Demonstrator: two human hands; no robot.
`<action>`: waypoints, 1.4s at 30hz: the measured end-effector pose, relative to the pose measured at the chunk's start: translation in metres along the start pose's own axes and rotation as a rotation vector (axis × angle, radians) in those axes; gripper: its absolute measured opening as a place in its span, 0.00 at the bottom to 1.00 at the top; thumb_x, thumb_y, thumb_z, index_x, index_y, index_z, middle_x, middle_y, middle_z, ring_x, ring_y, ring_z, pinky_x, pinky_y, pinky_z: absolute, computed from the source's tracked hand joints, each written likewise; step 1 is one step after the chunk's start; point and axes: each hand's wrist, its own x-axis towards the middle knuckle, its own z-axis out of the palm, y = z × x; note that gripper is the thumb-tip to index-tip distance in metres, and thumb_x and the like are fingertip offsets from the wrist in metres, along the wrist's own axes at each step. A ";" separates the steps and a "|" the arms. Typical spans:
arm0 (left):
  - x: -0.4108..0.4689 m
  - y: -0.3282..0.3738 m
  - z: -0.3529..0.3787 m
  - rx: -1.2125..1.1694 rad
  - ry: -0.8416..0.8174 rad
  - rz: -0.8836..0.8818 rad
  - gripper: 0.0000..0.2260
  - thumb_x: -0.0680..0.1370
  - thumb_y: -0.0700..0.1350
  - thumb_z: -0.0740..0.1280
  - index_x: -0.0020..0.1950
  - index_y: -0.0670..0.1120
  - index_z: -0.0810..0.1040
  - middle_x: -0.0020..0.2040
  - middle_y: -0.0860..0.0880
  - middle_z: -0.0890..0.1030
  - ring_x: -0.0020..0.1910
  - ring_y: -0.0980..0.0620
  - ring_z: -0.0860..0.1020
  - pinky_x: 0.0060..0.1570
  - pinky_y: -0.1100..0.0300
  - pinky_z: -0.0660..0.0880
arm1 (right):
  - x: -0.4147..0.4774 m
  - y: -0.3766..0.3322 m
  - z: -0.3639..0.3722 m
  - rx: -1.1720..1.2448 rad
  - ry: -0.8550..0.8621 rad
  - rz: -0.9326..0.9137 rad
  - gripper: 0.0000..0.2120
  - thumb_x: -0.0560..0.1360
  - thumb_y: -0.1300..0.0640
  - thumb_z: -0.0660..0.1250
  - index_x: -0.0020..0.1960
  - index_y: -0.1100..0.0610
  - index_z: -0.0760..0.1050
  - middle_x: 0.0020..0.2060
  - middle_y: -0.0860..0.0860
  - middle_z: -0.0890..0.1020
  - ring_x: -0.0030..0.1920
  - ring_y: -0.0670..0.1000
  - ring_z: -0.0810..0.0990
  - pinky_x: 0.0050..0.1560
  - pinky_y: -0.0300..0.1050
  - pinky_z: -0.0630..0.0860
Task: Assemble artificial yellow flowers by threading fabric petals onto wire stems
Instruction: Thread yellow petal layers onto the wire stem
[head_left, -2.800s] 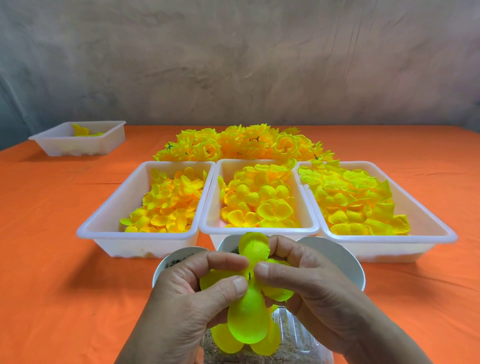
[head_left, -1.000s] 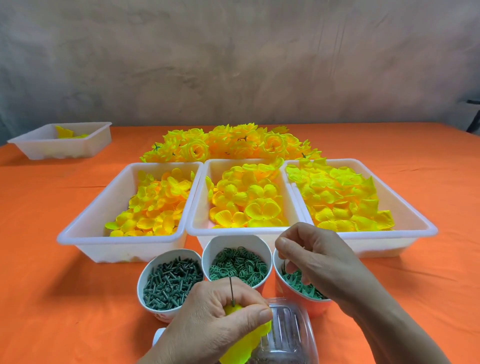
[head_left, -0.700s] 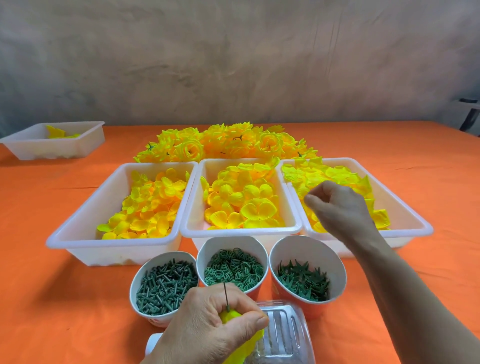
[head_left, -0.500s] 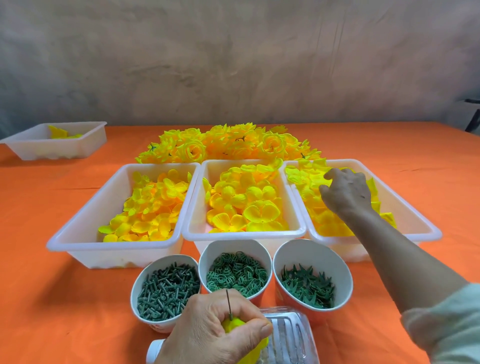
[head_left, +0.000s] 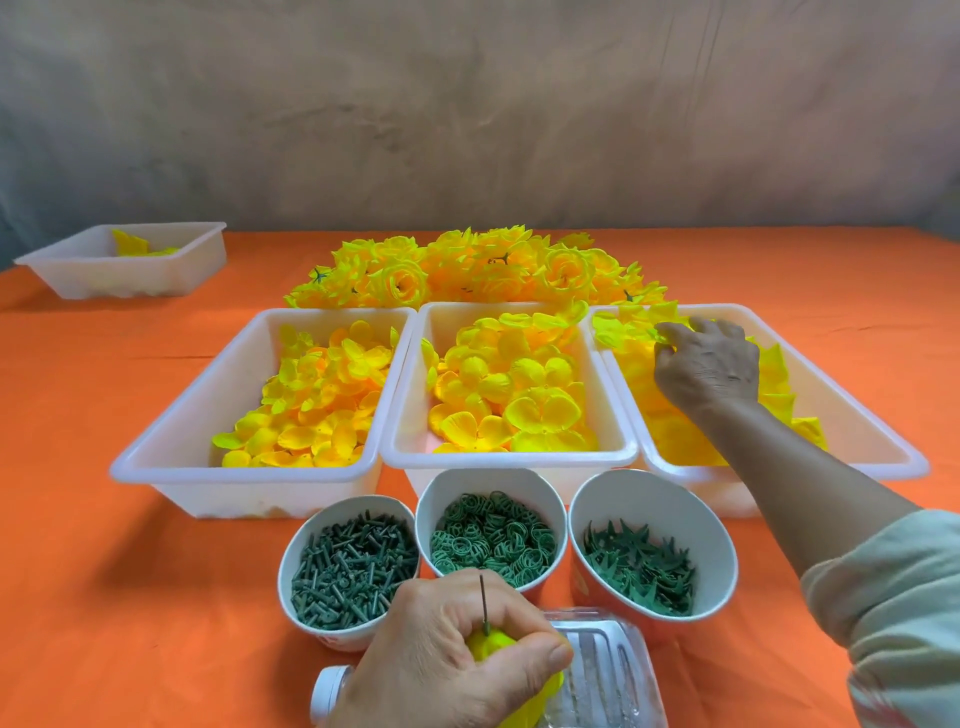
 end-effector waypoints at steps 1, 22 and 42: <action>-0.033 -0.015 0.011 0.035 -0.015 -0.038 0.07 0.65 0.59 0.73 0.36 0.58 0.86 0.41 0.56 0.85 0.45 0.56 0.83 0.49 0.56 0.79 | -0.002 0.001 0.000 0.084 0.070 -0.016 0.16 0.77 0.56 0.63 0.63 0.49 0.79 0.66 0.57 0.76 0.67 0.62 0.68 0.63 0.54 0.65; -0.062 -0.038 0.026 -0.126 0.117 -0.131 0.16 0.61 0.68 0.74 0.43 0.61 0.86 0.44 0.58 0.85 0.45 0.61 0.83 0.46 0.69 0.77 | -0.153 -0.089 -0.108 1.498 -0.586 0.268 0.03 0.74 0.59 0.71 0.44 0.59 0.80 0.33 0.51 0.84 0.29 0.46 0.80 0.25 0.36 0.73; -0.068 -0.035 -0.014 -0.342 0.369 0.081 0.35 0.69 0.78 0.58 0.45 0.49 0.87 0.57 0.51 0.83 0.63 0.52 0.78 0.68 0.43 0.66 | -0.200 -0.091 -0.127 1.383 -0.095 -0.189 0.11 0.69 0.67 0.74 0.40 0.51 0.81 0.40 0.48 0.86 0.44 0.47 0.83 0.45 0.40 0.78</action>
